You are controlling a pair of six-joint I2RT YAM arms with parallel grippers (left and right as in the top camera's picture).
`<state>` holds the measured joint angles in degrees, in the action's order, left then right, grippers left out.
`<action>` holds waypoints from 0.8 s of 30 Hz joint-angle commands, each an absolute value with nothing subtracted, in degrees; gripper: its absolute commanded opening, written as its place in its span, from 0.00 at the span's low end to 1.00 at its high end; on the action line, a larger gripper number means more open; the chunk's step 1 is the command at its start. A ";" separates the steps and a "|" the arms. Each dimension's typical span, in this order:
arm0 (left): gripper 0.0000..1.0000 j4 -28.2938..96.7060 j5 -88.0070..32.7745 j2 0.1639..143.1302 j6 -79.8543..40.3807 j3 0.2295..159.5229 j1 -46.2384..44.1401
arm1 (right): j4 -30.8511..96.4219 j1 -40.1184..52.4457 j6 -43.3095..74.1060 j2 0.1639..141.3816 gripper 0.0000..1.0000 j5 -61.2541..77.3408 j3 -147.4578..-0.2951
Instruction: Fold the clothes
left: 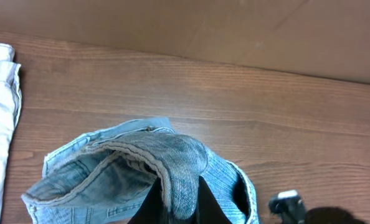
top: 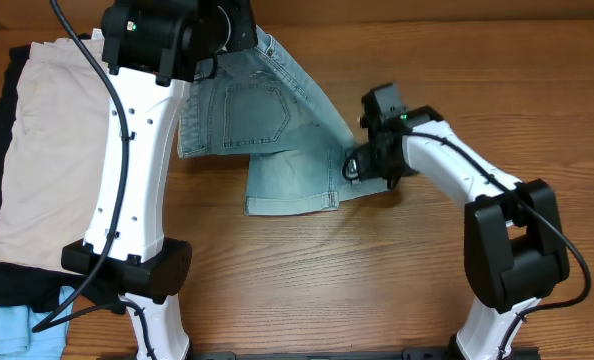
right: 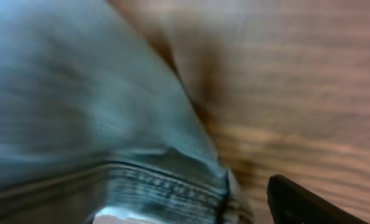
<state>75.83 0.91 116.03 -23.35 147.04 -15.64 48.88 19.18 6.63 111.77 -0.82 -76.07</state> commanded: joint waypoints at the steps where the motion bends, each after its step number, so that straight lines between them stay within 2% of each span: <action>1: 0.04 74.50 1.52 113.54 -21.80 149.10 -15.35 | 48.05 19.27 7.75 111.90 0.87 -0.75 -72.93; 6: 0.04 74.50 1.89 113.54 -21.80 149.10 -15.33 | 48.88 19.27 7.75 111.90 0.82 -0.78 -71.50; 8: 0.04 74.48 1.91 113.54 -21.80 149.10 -15.33 | 48.73 19.27 7.75 111.87 0.75 -0.80 -71.50; 11: 0.04 74.28 1.93 113.54 -21.80 149.10 -15.33 | 48.21 18.83 7.77 111.87 0.42 -0.80 -71.61; 13: 0.04 74.00 1.93 113.54 -21.78 149.10 -15.33 | 48.60 18.02 8.12 111.77 0.16 -0.80 -72.53; 14: 0.04 73.82 1.91 113.54 -21.80 149.10 -15.33 | 49.04 17.41 8.88 111.53 0.12 -0.78 -73.30; 16: 0.04 73.43 1.89 113.54 -21.80 149.10 -15.33 | 49.95 16.23 9.02 110.91 0.12 -0.78 -74.87; 18: 0.04 73.21 1.91 113.54 -21.80 149.10 -15.33 | 50.70 14.90 8.56 109.86 0.04 -0.78 -76.38; 24: 0.04 71.44 1.89 112.86 -21.39 149.23 -14.52 | 55.64 11.90 7.29 104.97 0.04 0.56 -81.91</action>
<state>73.52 1.13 116.03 -23.33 147.04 -15.57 53.23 13.37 7.92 110.61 -0.23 -76.69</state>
